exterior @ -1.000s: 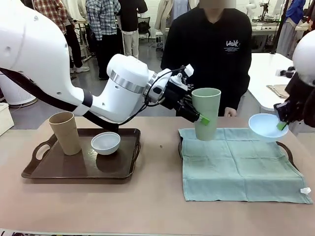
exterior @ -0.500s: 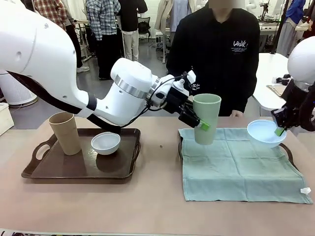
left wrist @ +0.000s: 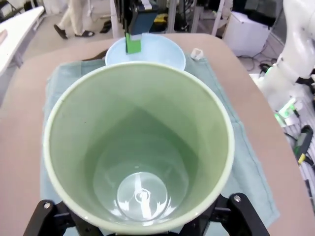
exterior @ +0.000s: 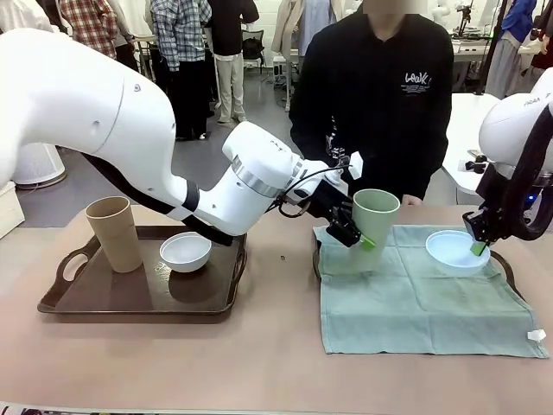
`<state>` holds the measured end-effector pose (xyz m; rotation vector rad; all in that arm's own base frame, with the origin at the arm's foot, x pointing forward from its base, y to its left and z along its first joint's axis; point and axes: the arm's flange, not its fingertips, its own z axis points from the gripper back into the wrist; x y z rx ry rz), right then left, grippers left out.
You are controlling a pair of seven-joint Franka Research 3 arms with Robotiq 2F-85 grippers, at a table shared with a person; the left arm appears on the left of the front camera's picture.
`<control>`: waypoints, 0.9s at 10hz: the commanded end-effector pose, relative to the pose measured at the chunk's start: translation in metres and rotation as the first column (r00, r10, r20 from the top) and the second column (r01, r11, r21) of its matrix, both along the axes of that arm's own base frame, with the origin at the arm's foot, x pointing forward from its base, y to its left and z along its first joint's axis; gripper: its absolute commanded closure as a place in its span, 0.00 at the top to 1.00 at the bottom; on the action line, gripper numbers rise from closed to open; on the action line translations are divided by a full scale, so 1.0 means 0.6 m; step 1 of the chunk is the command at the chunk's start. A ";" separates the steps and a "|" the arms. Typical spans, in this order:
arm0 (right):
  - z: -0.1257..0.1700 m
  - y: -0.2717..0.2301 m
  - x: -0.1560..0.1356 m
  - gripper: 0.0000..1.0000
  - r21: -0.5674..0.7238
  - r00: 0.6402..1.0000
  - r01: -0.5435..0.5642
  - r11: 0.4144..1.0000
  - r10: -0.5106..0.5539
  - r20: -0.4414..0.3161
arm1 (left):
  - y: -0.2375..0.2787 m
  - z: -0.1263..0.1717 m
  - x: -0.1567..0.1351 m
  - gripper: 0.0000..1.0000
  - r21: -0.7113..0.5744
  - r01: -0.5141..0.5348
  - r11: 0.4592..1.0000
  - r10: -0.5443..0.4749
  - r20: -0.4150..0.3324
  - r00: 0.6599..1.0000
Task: Set up a tray with a mat and arrange the tableware.
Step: Place the Picnic Bowl and Reusable plastic cup back onto the Handle tray in front of the human's position.
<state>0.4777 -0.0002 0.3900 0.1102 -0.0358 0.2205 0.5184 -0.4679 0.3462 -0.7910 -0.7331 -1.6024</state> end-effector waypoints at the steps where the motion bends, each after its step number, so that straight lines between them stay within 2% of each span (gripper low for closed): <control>1: -0.005 -0.003 0.020 0.04 0.046 0.999 -0.040 0.998 0.038 0.039 | 0.005 0.004 0.017 0.85 -0.077 0.044 0.996 -0.041 0.043 0.998; 5: -0.031 0.003 0.059 0.04 0.041 0.994 -0.076 0.996 0.073 0.075 | 0.011 -0.008 0.025 0.85 -0.105 0.050 0.993 -0.049 0.013 0.999; 9: -0.066 -0.003 0.083 0.04 0.046 0.995 -0.078 0.996 0.075 0.062 | 0.016 -0.039 0.034 0.85 -0.099 0.076 0.992 -0.074 0.017 0.997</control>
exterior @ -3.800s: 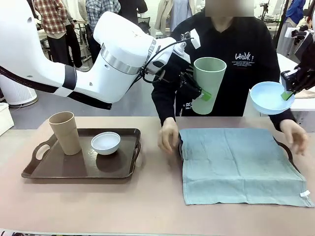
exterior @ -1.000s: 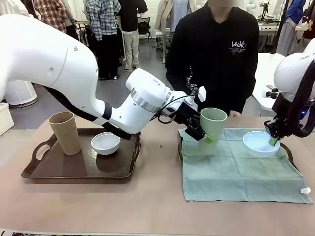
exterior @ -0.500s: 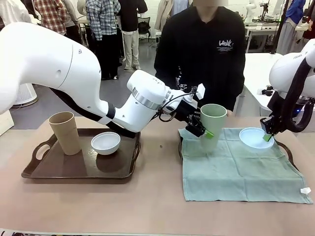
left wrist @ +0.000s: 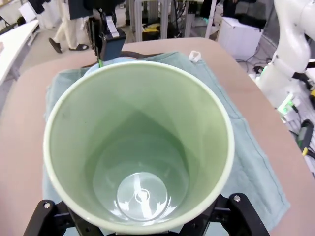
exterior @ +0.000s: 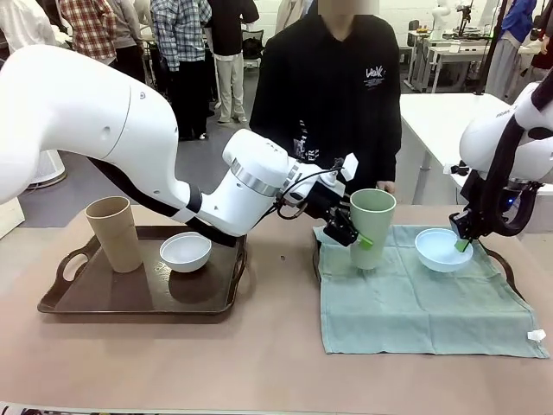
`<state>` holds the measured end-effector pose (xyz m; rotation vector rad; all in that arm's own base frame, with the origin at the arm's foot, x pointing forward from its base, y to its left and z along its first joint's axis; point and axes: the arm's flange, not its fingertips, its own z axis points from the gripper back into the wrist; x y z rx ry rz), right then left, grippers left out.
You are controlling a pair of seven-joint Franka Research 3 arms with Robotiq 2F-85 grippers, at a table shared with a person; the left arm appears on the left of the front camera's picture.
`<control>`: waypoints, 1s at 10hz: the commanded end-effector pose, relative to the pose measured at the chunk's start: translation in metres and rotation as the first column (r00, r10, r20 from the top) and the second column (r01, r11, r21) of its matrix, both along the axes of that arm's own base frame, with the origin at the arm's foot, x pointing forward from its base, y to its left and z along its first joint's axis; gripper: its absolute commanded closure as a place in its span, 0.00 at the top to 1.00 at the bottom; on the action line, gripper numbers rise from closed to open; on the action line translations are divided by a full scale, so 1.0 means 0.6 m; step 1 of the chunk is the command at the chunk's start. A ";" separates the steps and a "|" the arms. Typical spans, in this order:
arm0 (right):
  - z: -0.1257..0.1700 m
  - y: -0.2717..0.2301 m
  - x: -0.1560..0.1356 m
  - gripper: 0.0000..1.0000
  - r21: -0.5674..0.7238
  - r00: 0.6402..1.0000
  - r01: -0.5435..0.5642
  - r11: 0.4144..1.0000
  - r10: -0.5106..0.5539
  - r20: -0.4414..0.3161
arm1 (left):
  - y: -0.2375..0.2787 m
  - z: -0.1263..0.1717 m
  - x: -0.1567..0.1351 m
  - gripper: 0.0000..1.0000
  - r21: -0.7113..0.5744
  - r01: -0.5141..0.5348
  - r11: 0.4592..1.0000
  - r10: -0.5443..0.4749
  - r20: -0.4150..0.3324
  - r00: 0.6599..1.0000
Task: Set up a tray with a mat and arrange the tableware.
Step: Place the Picnic Bowl and Reusable plastic cup back onto the Handle tray in front of the human's position.
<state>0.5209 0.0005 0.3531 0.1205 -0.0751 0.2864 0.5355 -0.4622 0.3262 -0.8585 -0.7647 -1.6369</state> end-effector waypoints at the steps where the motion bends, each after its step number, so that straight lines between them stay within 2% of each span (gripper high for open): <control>1: -0.010 -0.007 0.012 0.04 0.036 1.000 -0.013 0.999 0.012 0.015 | 0.005 -0.012 0.008 0.85 -0.038 0.020 0.999 -0.020 0.009 1.000; 3: -0.020 -0.011 0.012 0.04 0.028 1.000 -0.024 0.999 0.024 0.015 | 0.005 -0.022 0.014 0.85 -0.031 0.020 0.999 -0.020 0.004 1.000; 4: -0.019 -0.011 0.008 0.64 0.037 1.000 -0.024 0.999 0.023 0.021 | 0.006 -0.022 0.015 1.00 -0.035 0.025 0.999 -0.025 0.002 1.000; 5: -0.011 -0.010 0.002 0.64 0.036 1.000 -0.007 0.999 0.006 0.030 | 0.007 -0.019 0.014 1.00 -0.032 0.027 0.999 -0.027 0.001 1.000; 6: 0.002 -0.008 -0.007 1.00 -0.004 0.997 0.057 0.998 -0.056 0.048 | 0.010 -0.015 0.011 1.00 -0.014 0.024 1.000 -0.024 0.001 1.000; 7: 0.016 -0.006 -0.017 0.15 -0.015 0.993 0.087 0.996 -0.086 0.075 | 0.015 -0.014 0.010 1.00 0.017 0.013 1.000 -0.013 -0.019 1.000; 10: 0.079 0.016 -0.066 0.15 -0.005 0.985 0.084 0.996 -0.083 0.151 | 0.042 -0.008 0.002 1.00 0.137 -0.060 0.989 0.073 -0.092 0.993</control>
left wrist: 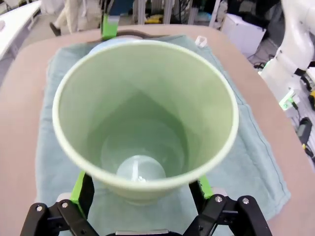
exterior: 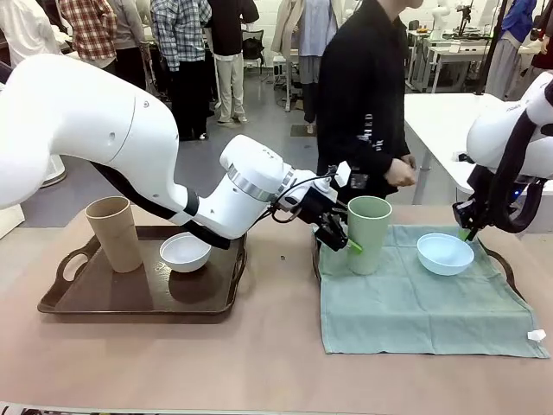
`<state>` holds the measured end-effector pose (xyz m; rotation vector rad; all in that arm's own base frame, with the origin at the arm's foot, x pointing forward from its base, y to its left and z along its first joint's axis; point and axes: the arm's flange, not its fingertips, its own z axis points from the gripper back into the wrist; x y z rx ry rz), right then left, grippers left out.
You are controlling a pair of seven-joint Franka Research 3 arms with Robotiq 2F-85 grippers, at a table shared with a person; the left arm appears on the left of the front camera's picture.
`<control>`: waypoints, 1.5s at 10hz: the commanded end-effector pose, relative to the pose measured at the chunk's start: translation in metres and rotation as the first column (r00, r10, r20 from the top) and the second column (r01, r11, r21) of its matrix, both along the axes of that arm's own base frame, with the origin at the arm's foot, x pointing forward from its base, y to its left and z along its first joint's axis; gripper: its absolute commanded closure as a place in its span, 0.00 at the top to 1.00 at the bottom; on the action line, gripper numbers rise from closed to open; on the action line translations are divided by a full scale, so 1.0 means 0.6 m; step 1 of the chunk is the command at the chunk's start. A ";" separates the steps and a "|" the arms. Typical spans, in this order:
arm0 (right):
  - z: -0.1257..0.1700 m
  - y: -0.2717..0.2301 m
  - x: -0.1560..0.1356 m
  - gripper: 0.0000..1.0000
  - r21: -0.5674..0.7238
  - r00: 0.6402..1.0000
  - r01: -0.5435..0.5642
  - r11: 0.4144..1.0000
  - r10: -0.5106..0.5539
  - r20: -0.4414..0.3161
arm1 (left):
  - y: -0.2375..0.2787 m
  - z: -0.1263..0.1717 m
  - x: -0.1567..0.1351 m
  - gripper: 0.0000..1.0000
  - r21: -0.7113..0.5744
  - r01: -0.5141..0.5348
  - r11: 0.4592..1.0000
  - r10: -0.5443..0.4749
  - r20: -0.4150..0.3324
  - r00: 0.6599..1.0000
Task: Set up a tray with a mat and arrange the tableware.
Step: Place the Picnic Bowl and Reusable plastic cup back onto the Handle tray in front of the human's position.
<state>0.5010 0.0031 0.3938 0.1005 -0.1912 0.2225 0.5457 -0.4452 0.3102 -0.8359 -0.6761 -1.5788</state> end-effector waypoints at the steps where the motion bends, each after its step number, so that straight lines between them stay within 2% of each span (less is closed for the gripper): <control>1: 0.032 0.014 -0.048 0.15 0.010 0.998 0.019 1.000 -0.020 0.059 | 0.022 0.029 -0.024 1.00 0.091 -0.031 0.995 0.035 -0.035 0.999; 3: 0.073 0.013 -0.081 0.15 0.014 0.995 0.048 0.999 -0.049 0.085 | 0.048 0.066 -0.048 1.00 0.174 -0.106 0.979 0.113 -0.030 0.993; 5: 0.110 0.008 -0.111 0.15 -0.040 0.994 0.091 0.995 -0.089 0.065 | 0.082 0.149 -0.096 1.00 0.276 -0.246 0.929 0.256 0.000 0.967; 6: 0.131 0.004 -0.126 0.15 -0.076 0.991 0.125 0.989 -0.122 0.046 | 0.104 0.194 -0.121 1.00 0.314 -0.325 0.892 0.333 0.030 0.943; 7: 0.155 0.000 -0.144 0.15 -0.117 0.990 0.129 0.985 -0.121 0.067 | 0.130 0.249 -0.148 1.00 0.311 -0.391 0.866 0.384 0.087 0.919; 8: 0.170 0.000 -0.159 0.22 -0.130 0.990 0.136 0.982 -0.132 0.042 | 0.153 0.295 -0.171 1.00 0.291 -0.450 0.844 0.433 0.126 0.893; 9: 0.188 0.000 -0.175 0.35 -0.152 0.989 0.145 0.978 -0.144 0.020 | 0.177 0.337 -0.193 1.00 0.283 -0.501 0.818 0.479 0.150 0.865; 10: 0.206 0.004 -0.198 0.42 -0.163 0.989 0.146 0.976 -0.149 -0.010 | 0.202 0.378 -0.219 1.00 0.293 -0.568 0.769 0.543 0.171 0.822; 11: 0.224 0.007 -0.217 0.55 -0.157 0.990 0.128 0.979 -0.136 -0.037 | 0.226 0.407 -0.236 1.00 0.319 -0.623 0.714 0.601 0.177 0.780; 12: 0.245 0.013 -0.242 0.62 -0.139 0.994 0.084 0.987 -0.092 -0.054 | 0.257 0.431 -0.249 1.00 0.357 -0.692 0.627 0.669 0.208 0.714; 13: 0.260 0.019 -0.261 0.75 -0.135 0.997 0.057 0.989 -0.064 -0.048 | 0.291 0.453 -0.262 1.00 0.406 -0.740 0.536 0.730 0.217 0.648; 14: 0.277 0.025 -0.288 0.59 -0.135 0.998 0.046 0.990 -0.051 -0.034 | 0.333 0.475 -0.276 1.00 0.448 -0.780 0.437 0.795 0.214 0.568; 15: 0.290 0.029 -0.310 0.95 -0.139 0.999 0.038 0.990 -0.041 -0.024 | 0.366 0.490 -0.287 1.00 0.484 -0.792 0.373 0.835 0.197 0.514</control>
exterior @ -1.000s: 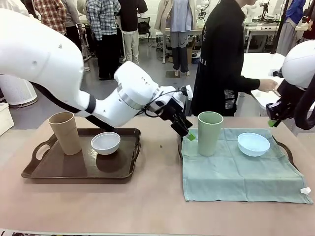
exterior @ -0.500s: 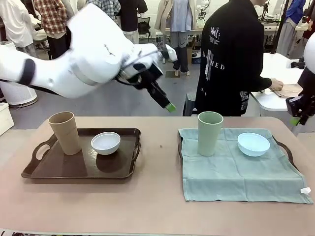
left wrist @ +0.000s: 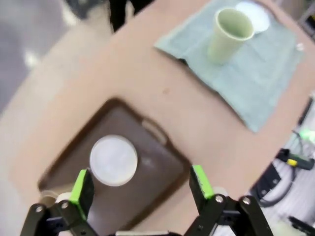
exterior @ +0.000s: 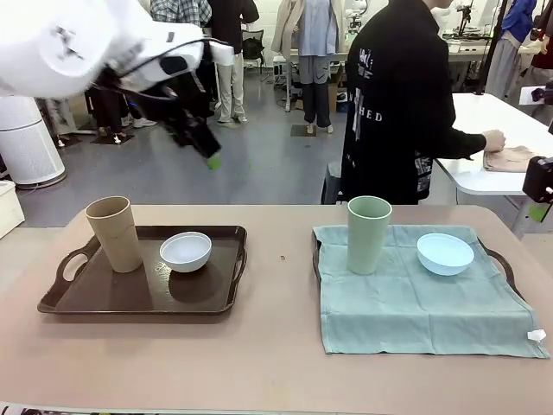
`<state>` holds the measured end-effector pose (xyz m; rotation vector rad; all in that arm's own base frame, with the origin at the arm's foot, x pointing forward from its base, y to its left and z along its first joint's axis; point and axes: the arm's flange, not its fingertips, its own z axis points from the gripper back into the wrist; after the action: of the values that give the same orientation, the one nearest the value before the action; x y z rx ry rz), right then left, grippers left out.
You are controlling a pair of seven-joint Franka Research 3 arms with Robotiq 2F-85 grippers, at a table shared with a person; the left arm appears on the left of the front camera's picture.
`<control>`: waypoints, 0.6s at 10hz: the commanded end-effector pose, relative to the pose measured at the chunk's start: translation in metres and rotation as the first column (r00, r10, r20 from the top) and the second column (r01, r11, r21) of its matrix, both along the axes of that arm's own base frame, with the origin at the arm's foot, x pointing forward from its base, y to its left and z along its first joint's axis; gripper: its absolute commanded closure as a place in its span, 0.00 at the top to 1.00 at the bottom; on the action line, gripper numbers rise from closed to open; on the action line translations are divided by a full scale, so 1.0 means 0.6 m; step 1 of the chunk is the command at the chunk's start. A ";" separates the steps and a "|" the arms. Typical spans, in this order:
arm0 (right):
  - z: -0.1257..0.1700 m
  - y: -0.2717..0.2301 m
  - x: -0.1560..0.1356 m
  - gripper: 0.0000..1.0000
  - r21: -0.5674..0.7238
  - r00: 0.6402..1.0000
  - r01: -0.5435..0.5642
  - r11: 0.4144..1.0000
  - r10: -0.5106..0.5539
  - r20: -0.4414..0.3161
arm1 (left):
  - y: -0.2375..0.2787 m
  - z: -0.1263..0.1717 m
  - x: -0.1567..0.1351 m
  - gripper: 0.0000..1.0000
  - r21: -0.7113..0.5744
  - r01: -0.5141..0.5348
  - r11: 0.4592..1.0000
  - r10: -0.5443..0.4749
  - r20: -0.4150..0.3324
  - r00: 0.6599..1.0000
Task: Set up a tray with a mat and arrange the tableware.
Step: Place the Picnic Bowl and Reusable plastic cup back onto the Handle tray in front of the human's position.
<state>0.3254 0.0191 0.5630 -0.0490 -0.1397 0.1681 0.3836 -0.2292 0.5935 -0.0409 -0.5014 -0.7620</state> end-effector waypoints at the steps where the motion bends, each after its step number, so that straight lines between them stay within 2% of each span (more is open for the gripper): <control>1: 0.017 0.006 -0.037 0.79 -0.006 0.999 -0.032 0.999 0.032 0.025 | 0.041 0.030 -0.026 1.00 -0.005 -0.142 0.990 0.140 -0.114 0.984; 2: 0.020 0.007 -0.044 1.00 -0.015 0.999 -0.039 0.999 0.040 0.036 | 0.071 0.039 -0.030 1.00 -0.021 -0.218 0.976 0.213 -0.142 0.967; 3: 0.009 0.005 -0.029 1.00 -0.006 0.998 -0.055 0.998 0.055 0.015 | 0.091 0.038 -0.032 1.00 -0.045 -0.244 0.969 0.233 -0.175 0.957; 4: 0.030 0.007 -0.037 1.00 -0.003 0.999 -0.018 1.000 0.018 0.031 | 0.066 0.026 -0.026 1.00 0.012 -0.156 0.988 0.156 -0.108 0.982; 6: 0.030 0.007 -0.037 1.00 -0.003 0.999 -0.018 1.000 0.018 0.031 | 0.066 0.026 -0.026 1.00 0.012 -0.156 0.988 0.156 -0.108 0.982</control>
<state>0.3005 0.0236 0.5812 -0.0524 -0.1731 0.1932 0.3641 -0.1852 0.6105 -0.0529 -0.3739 -0.5767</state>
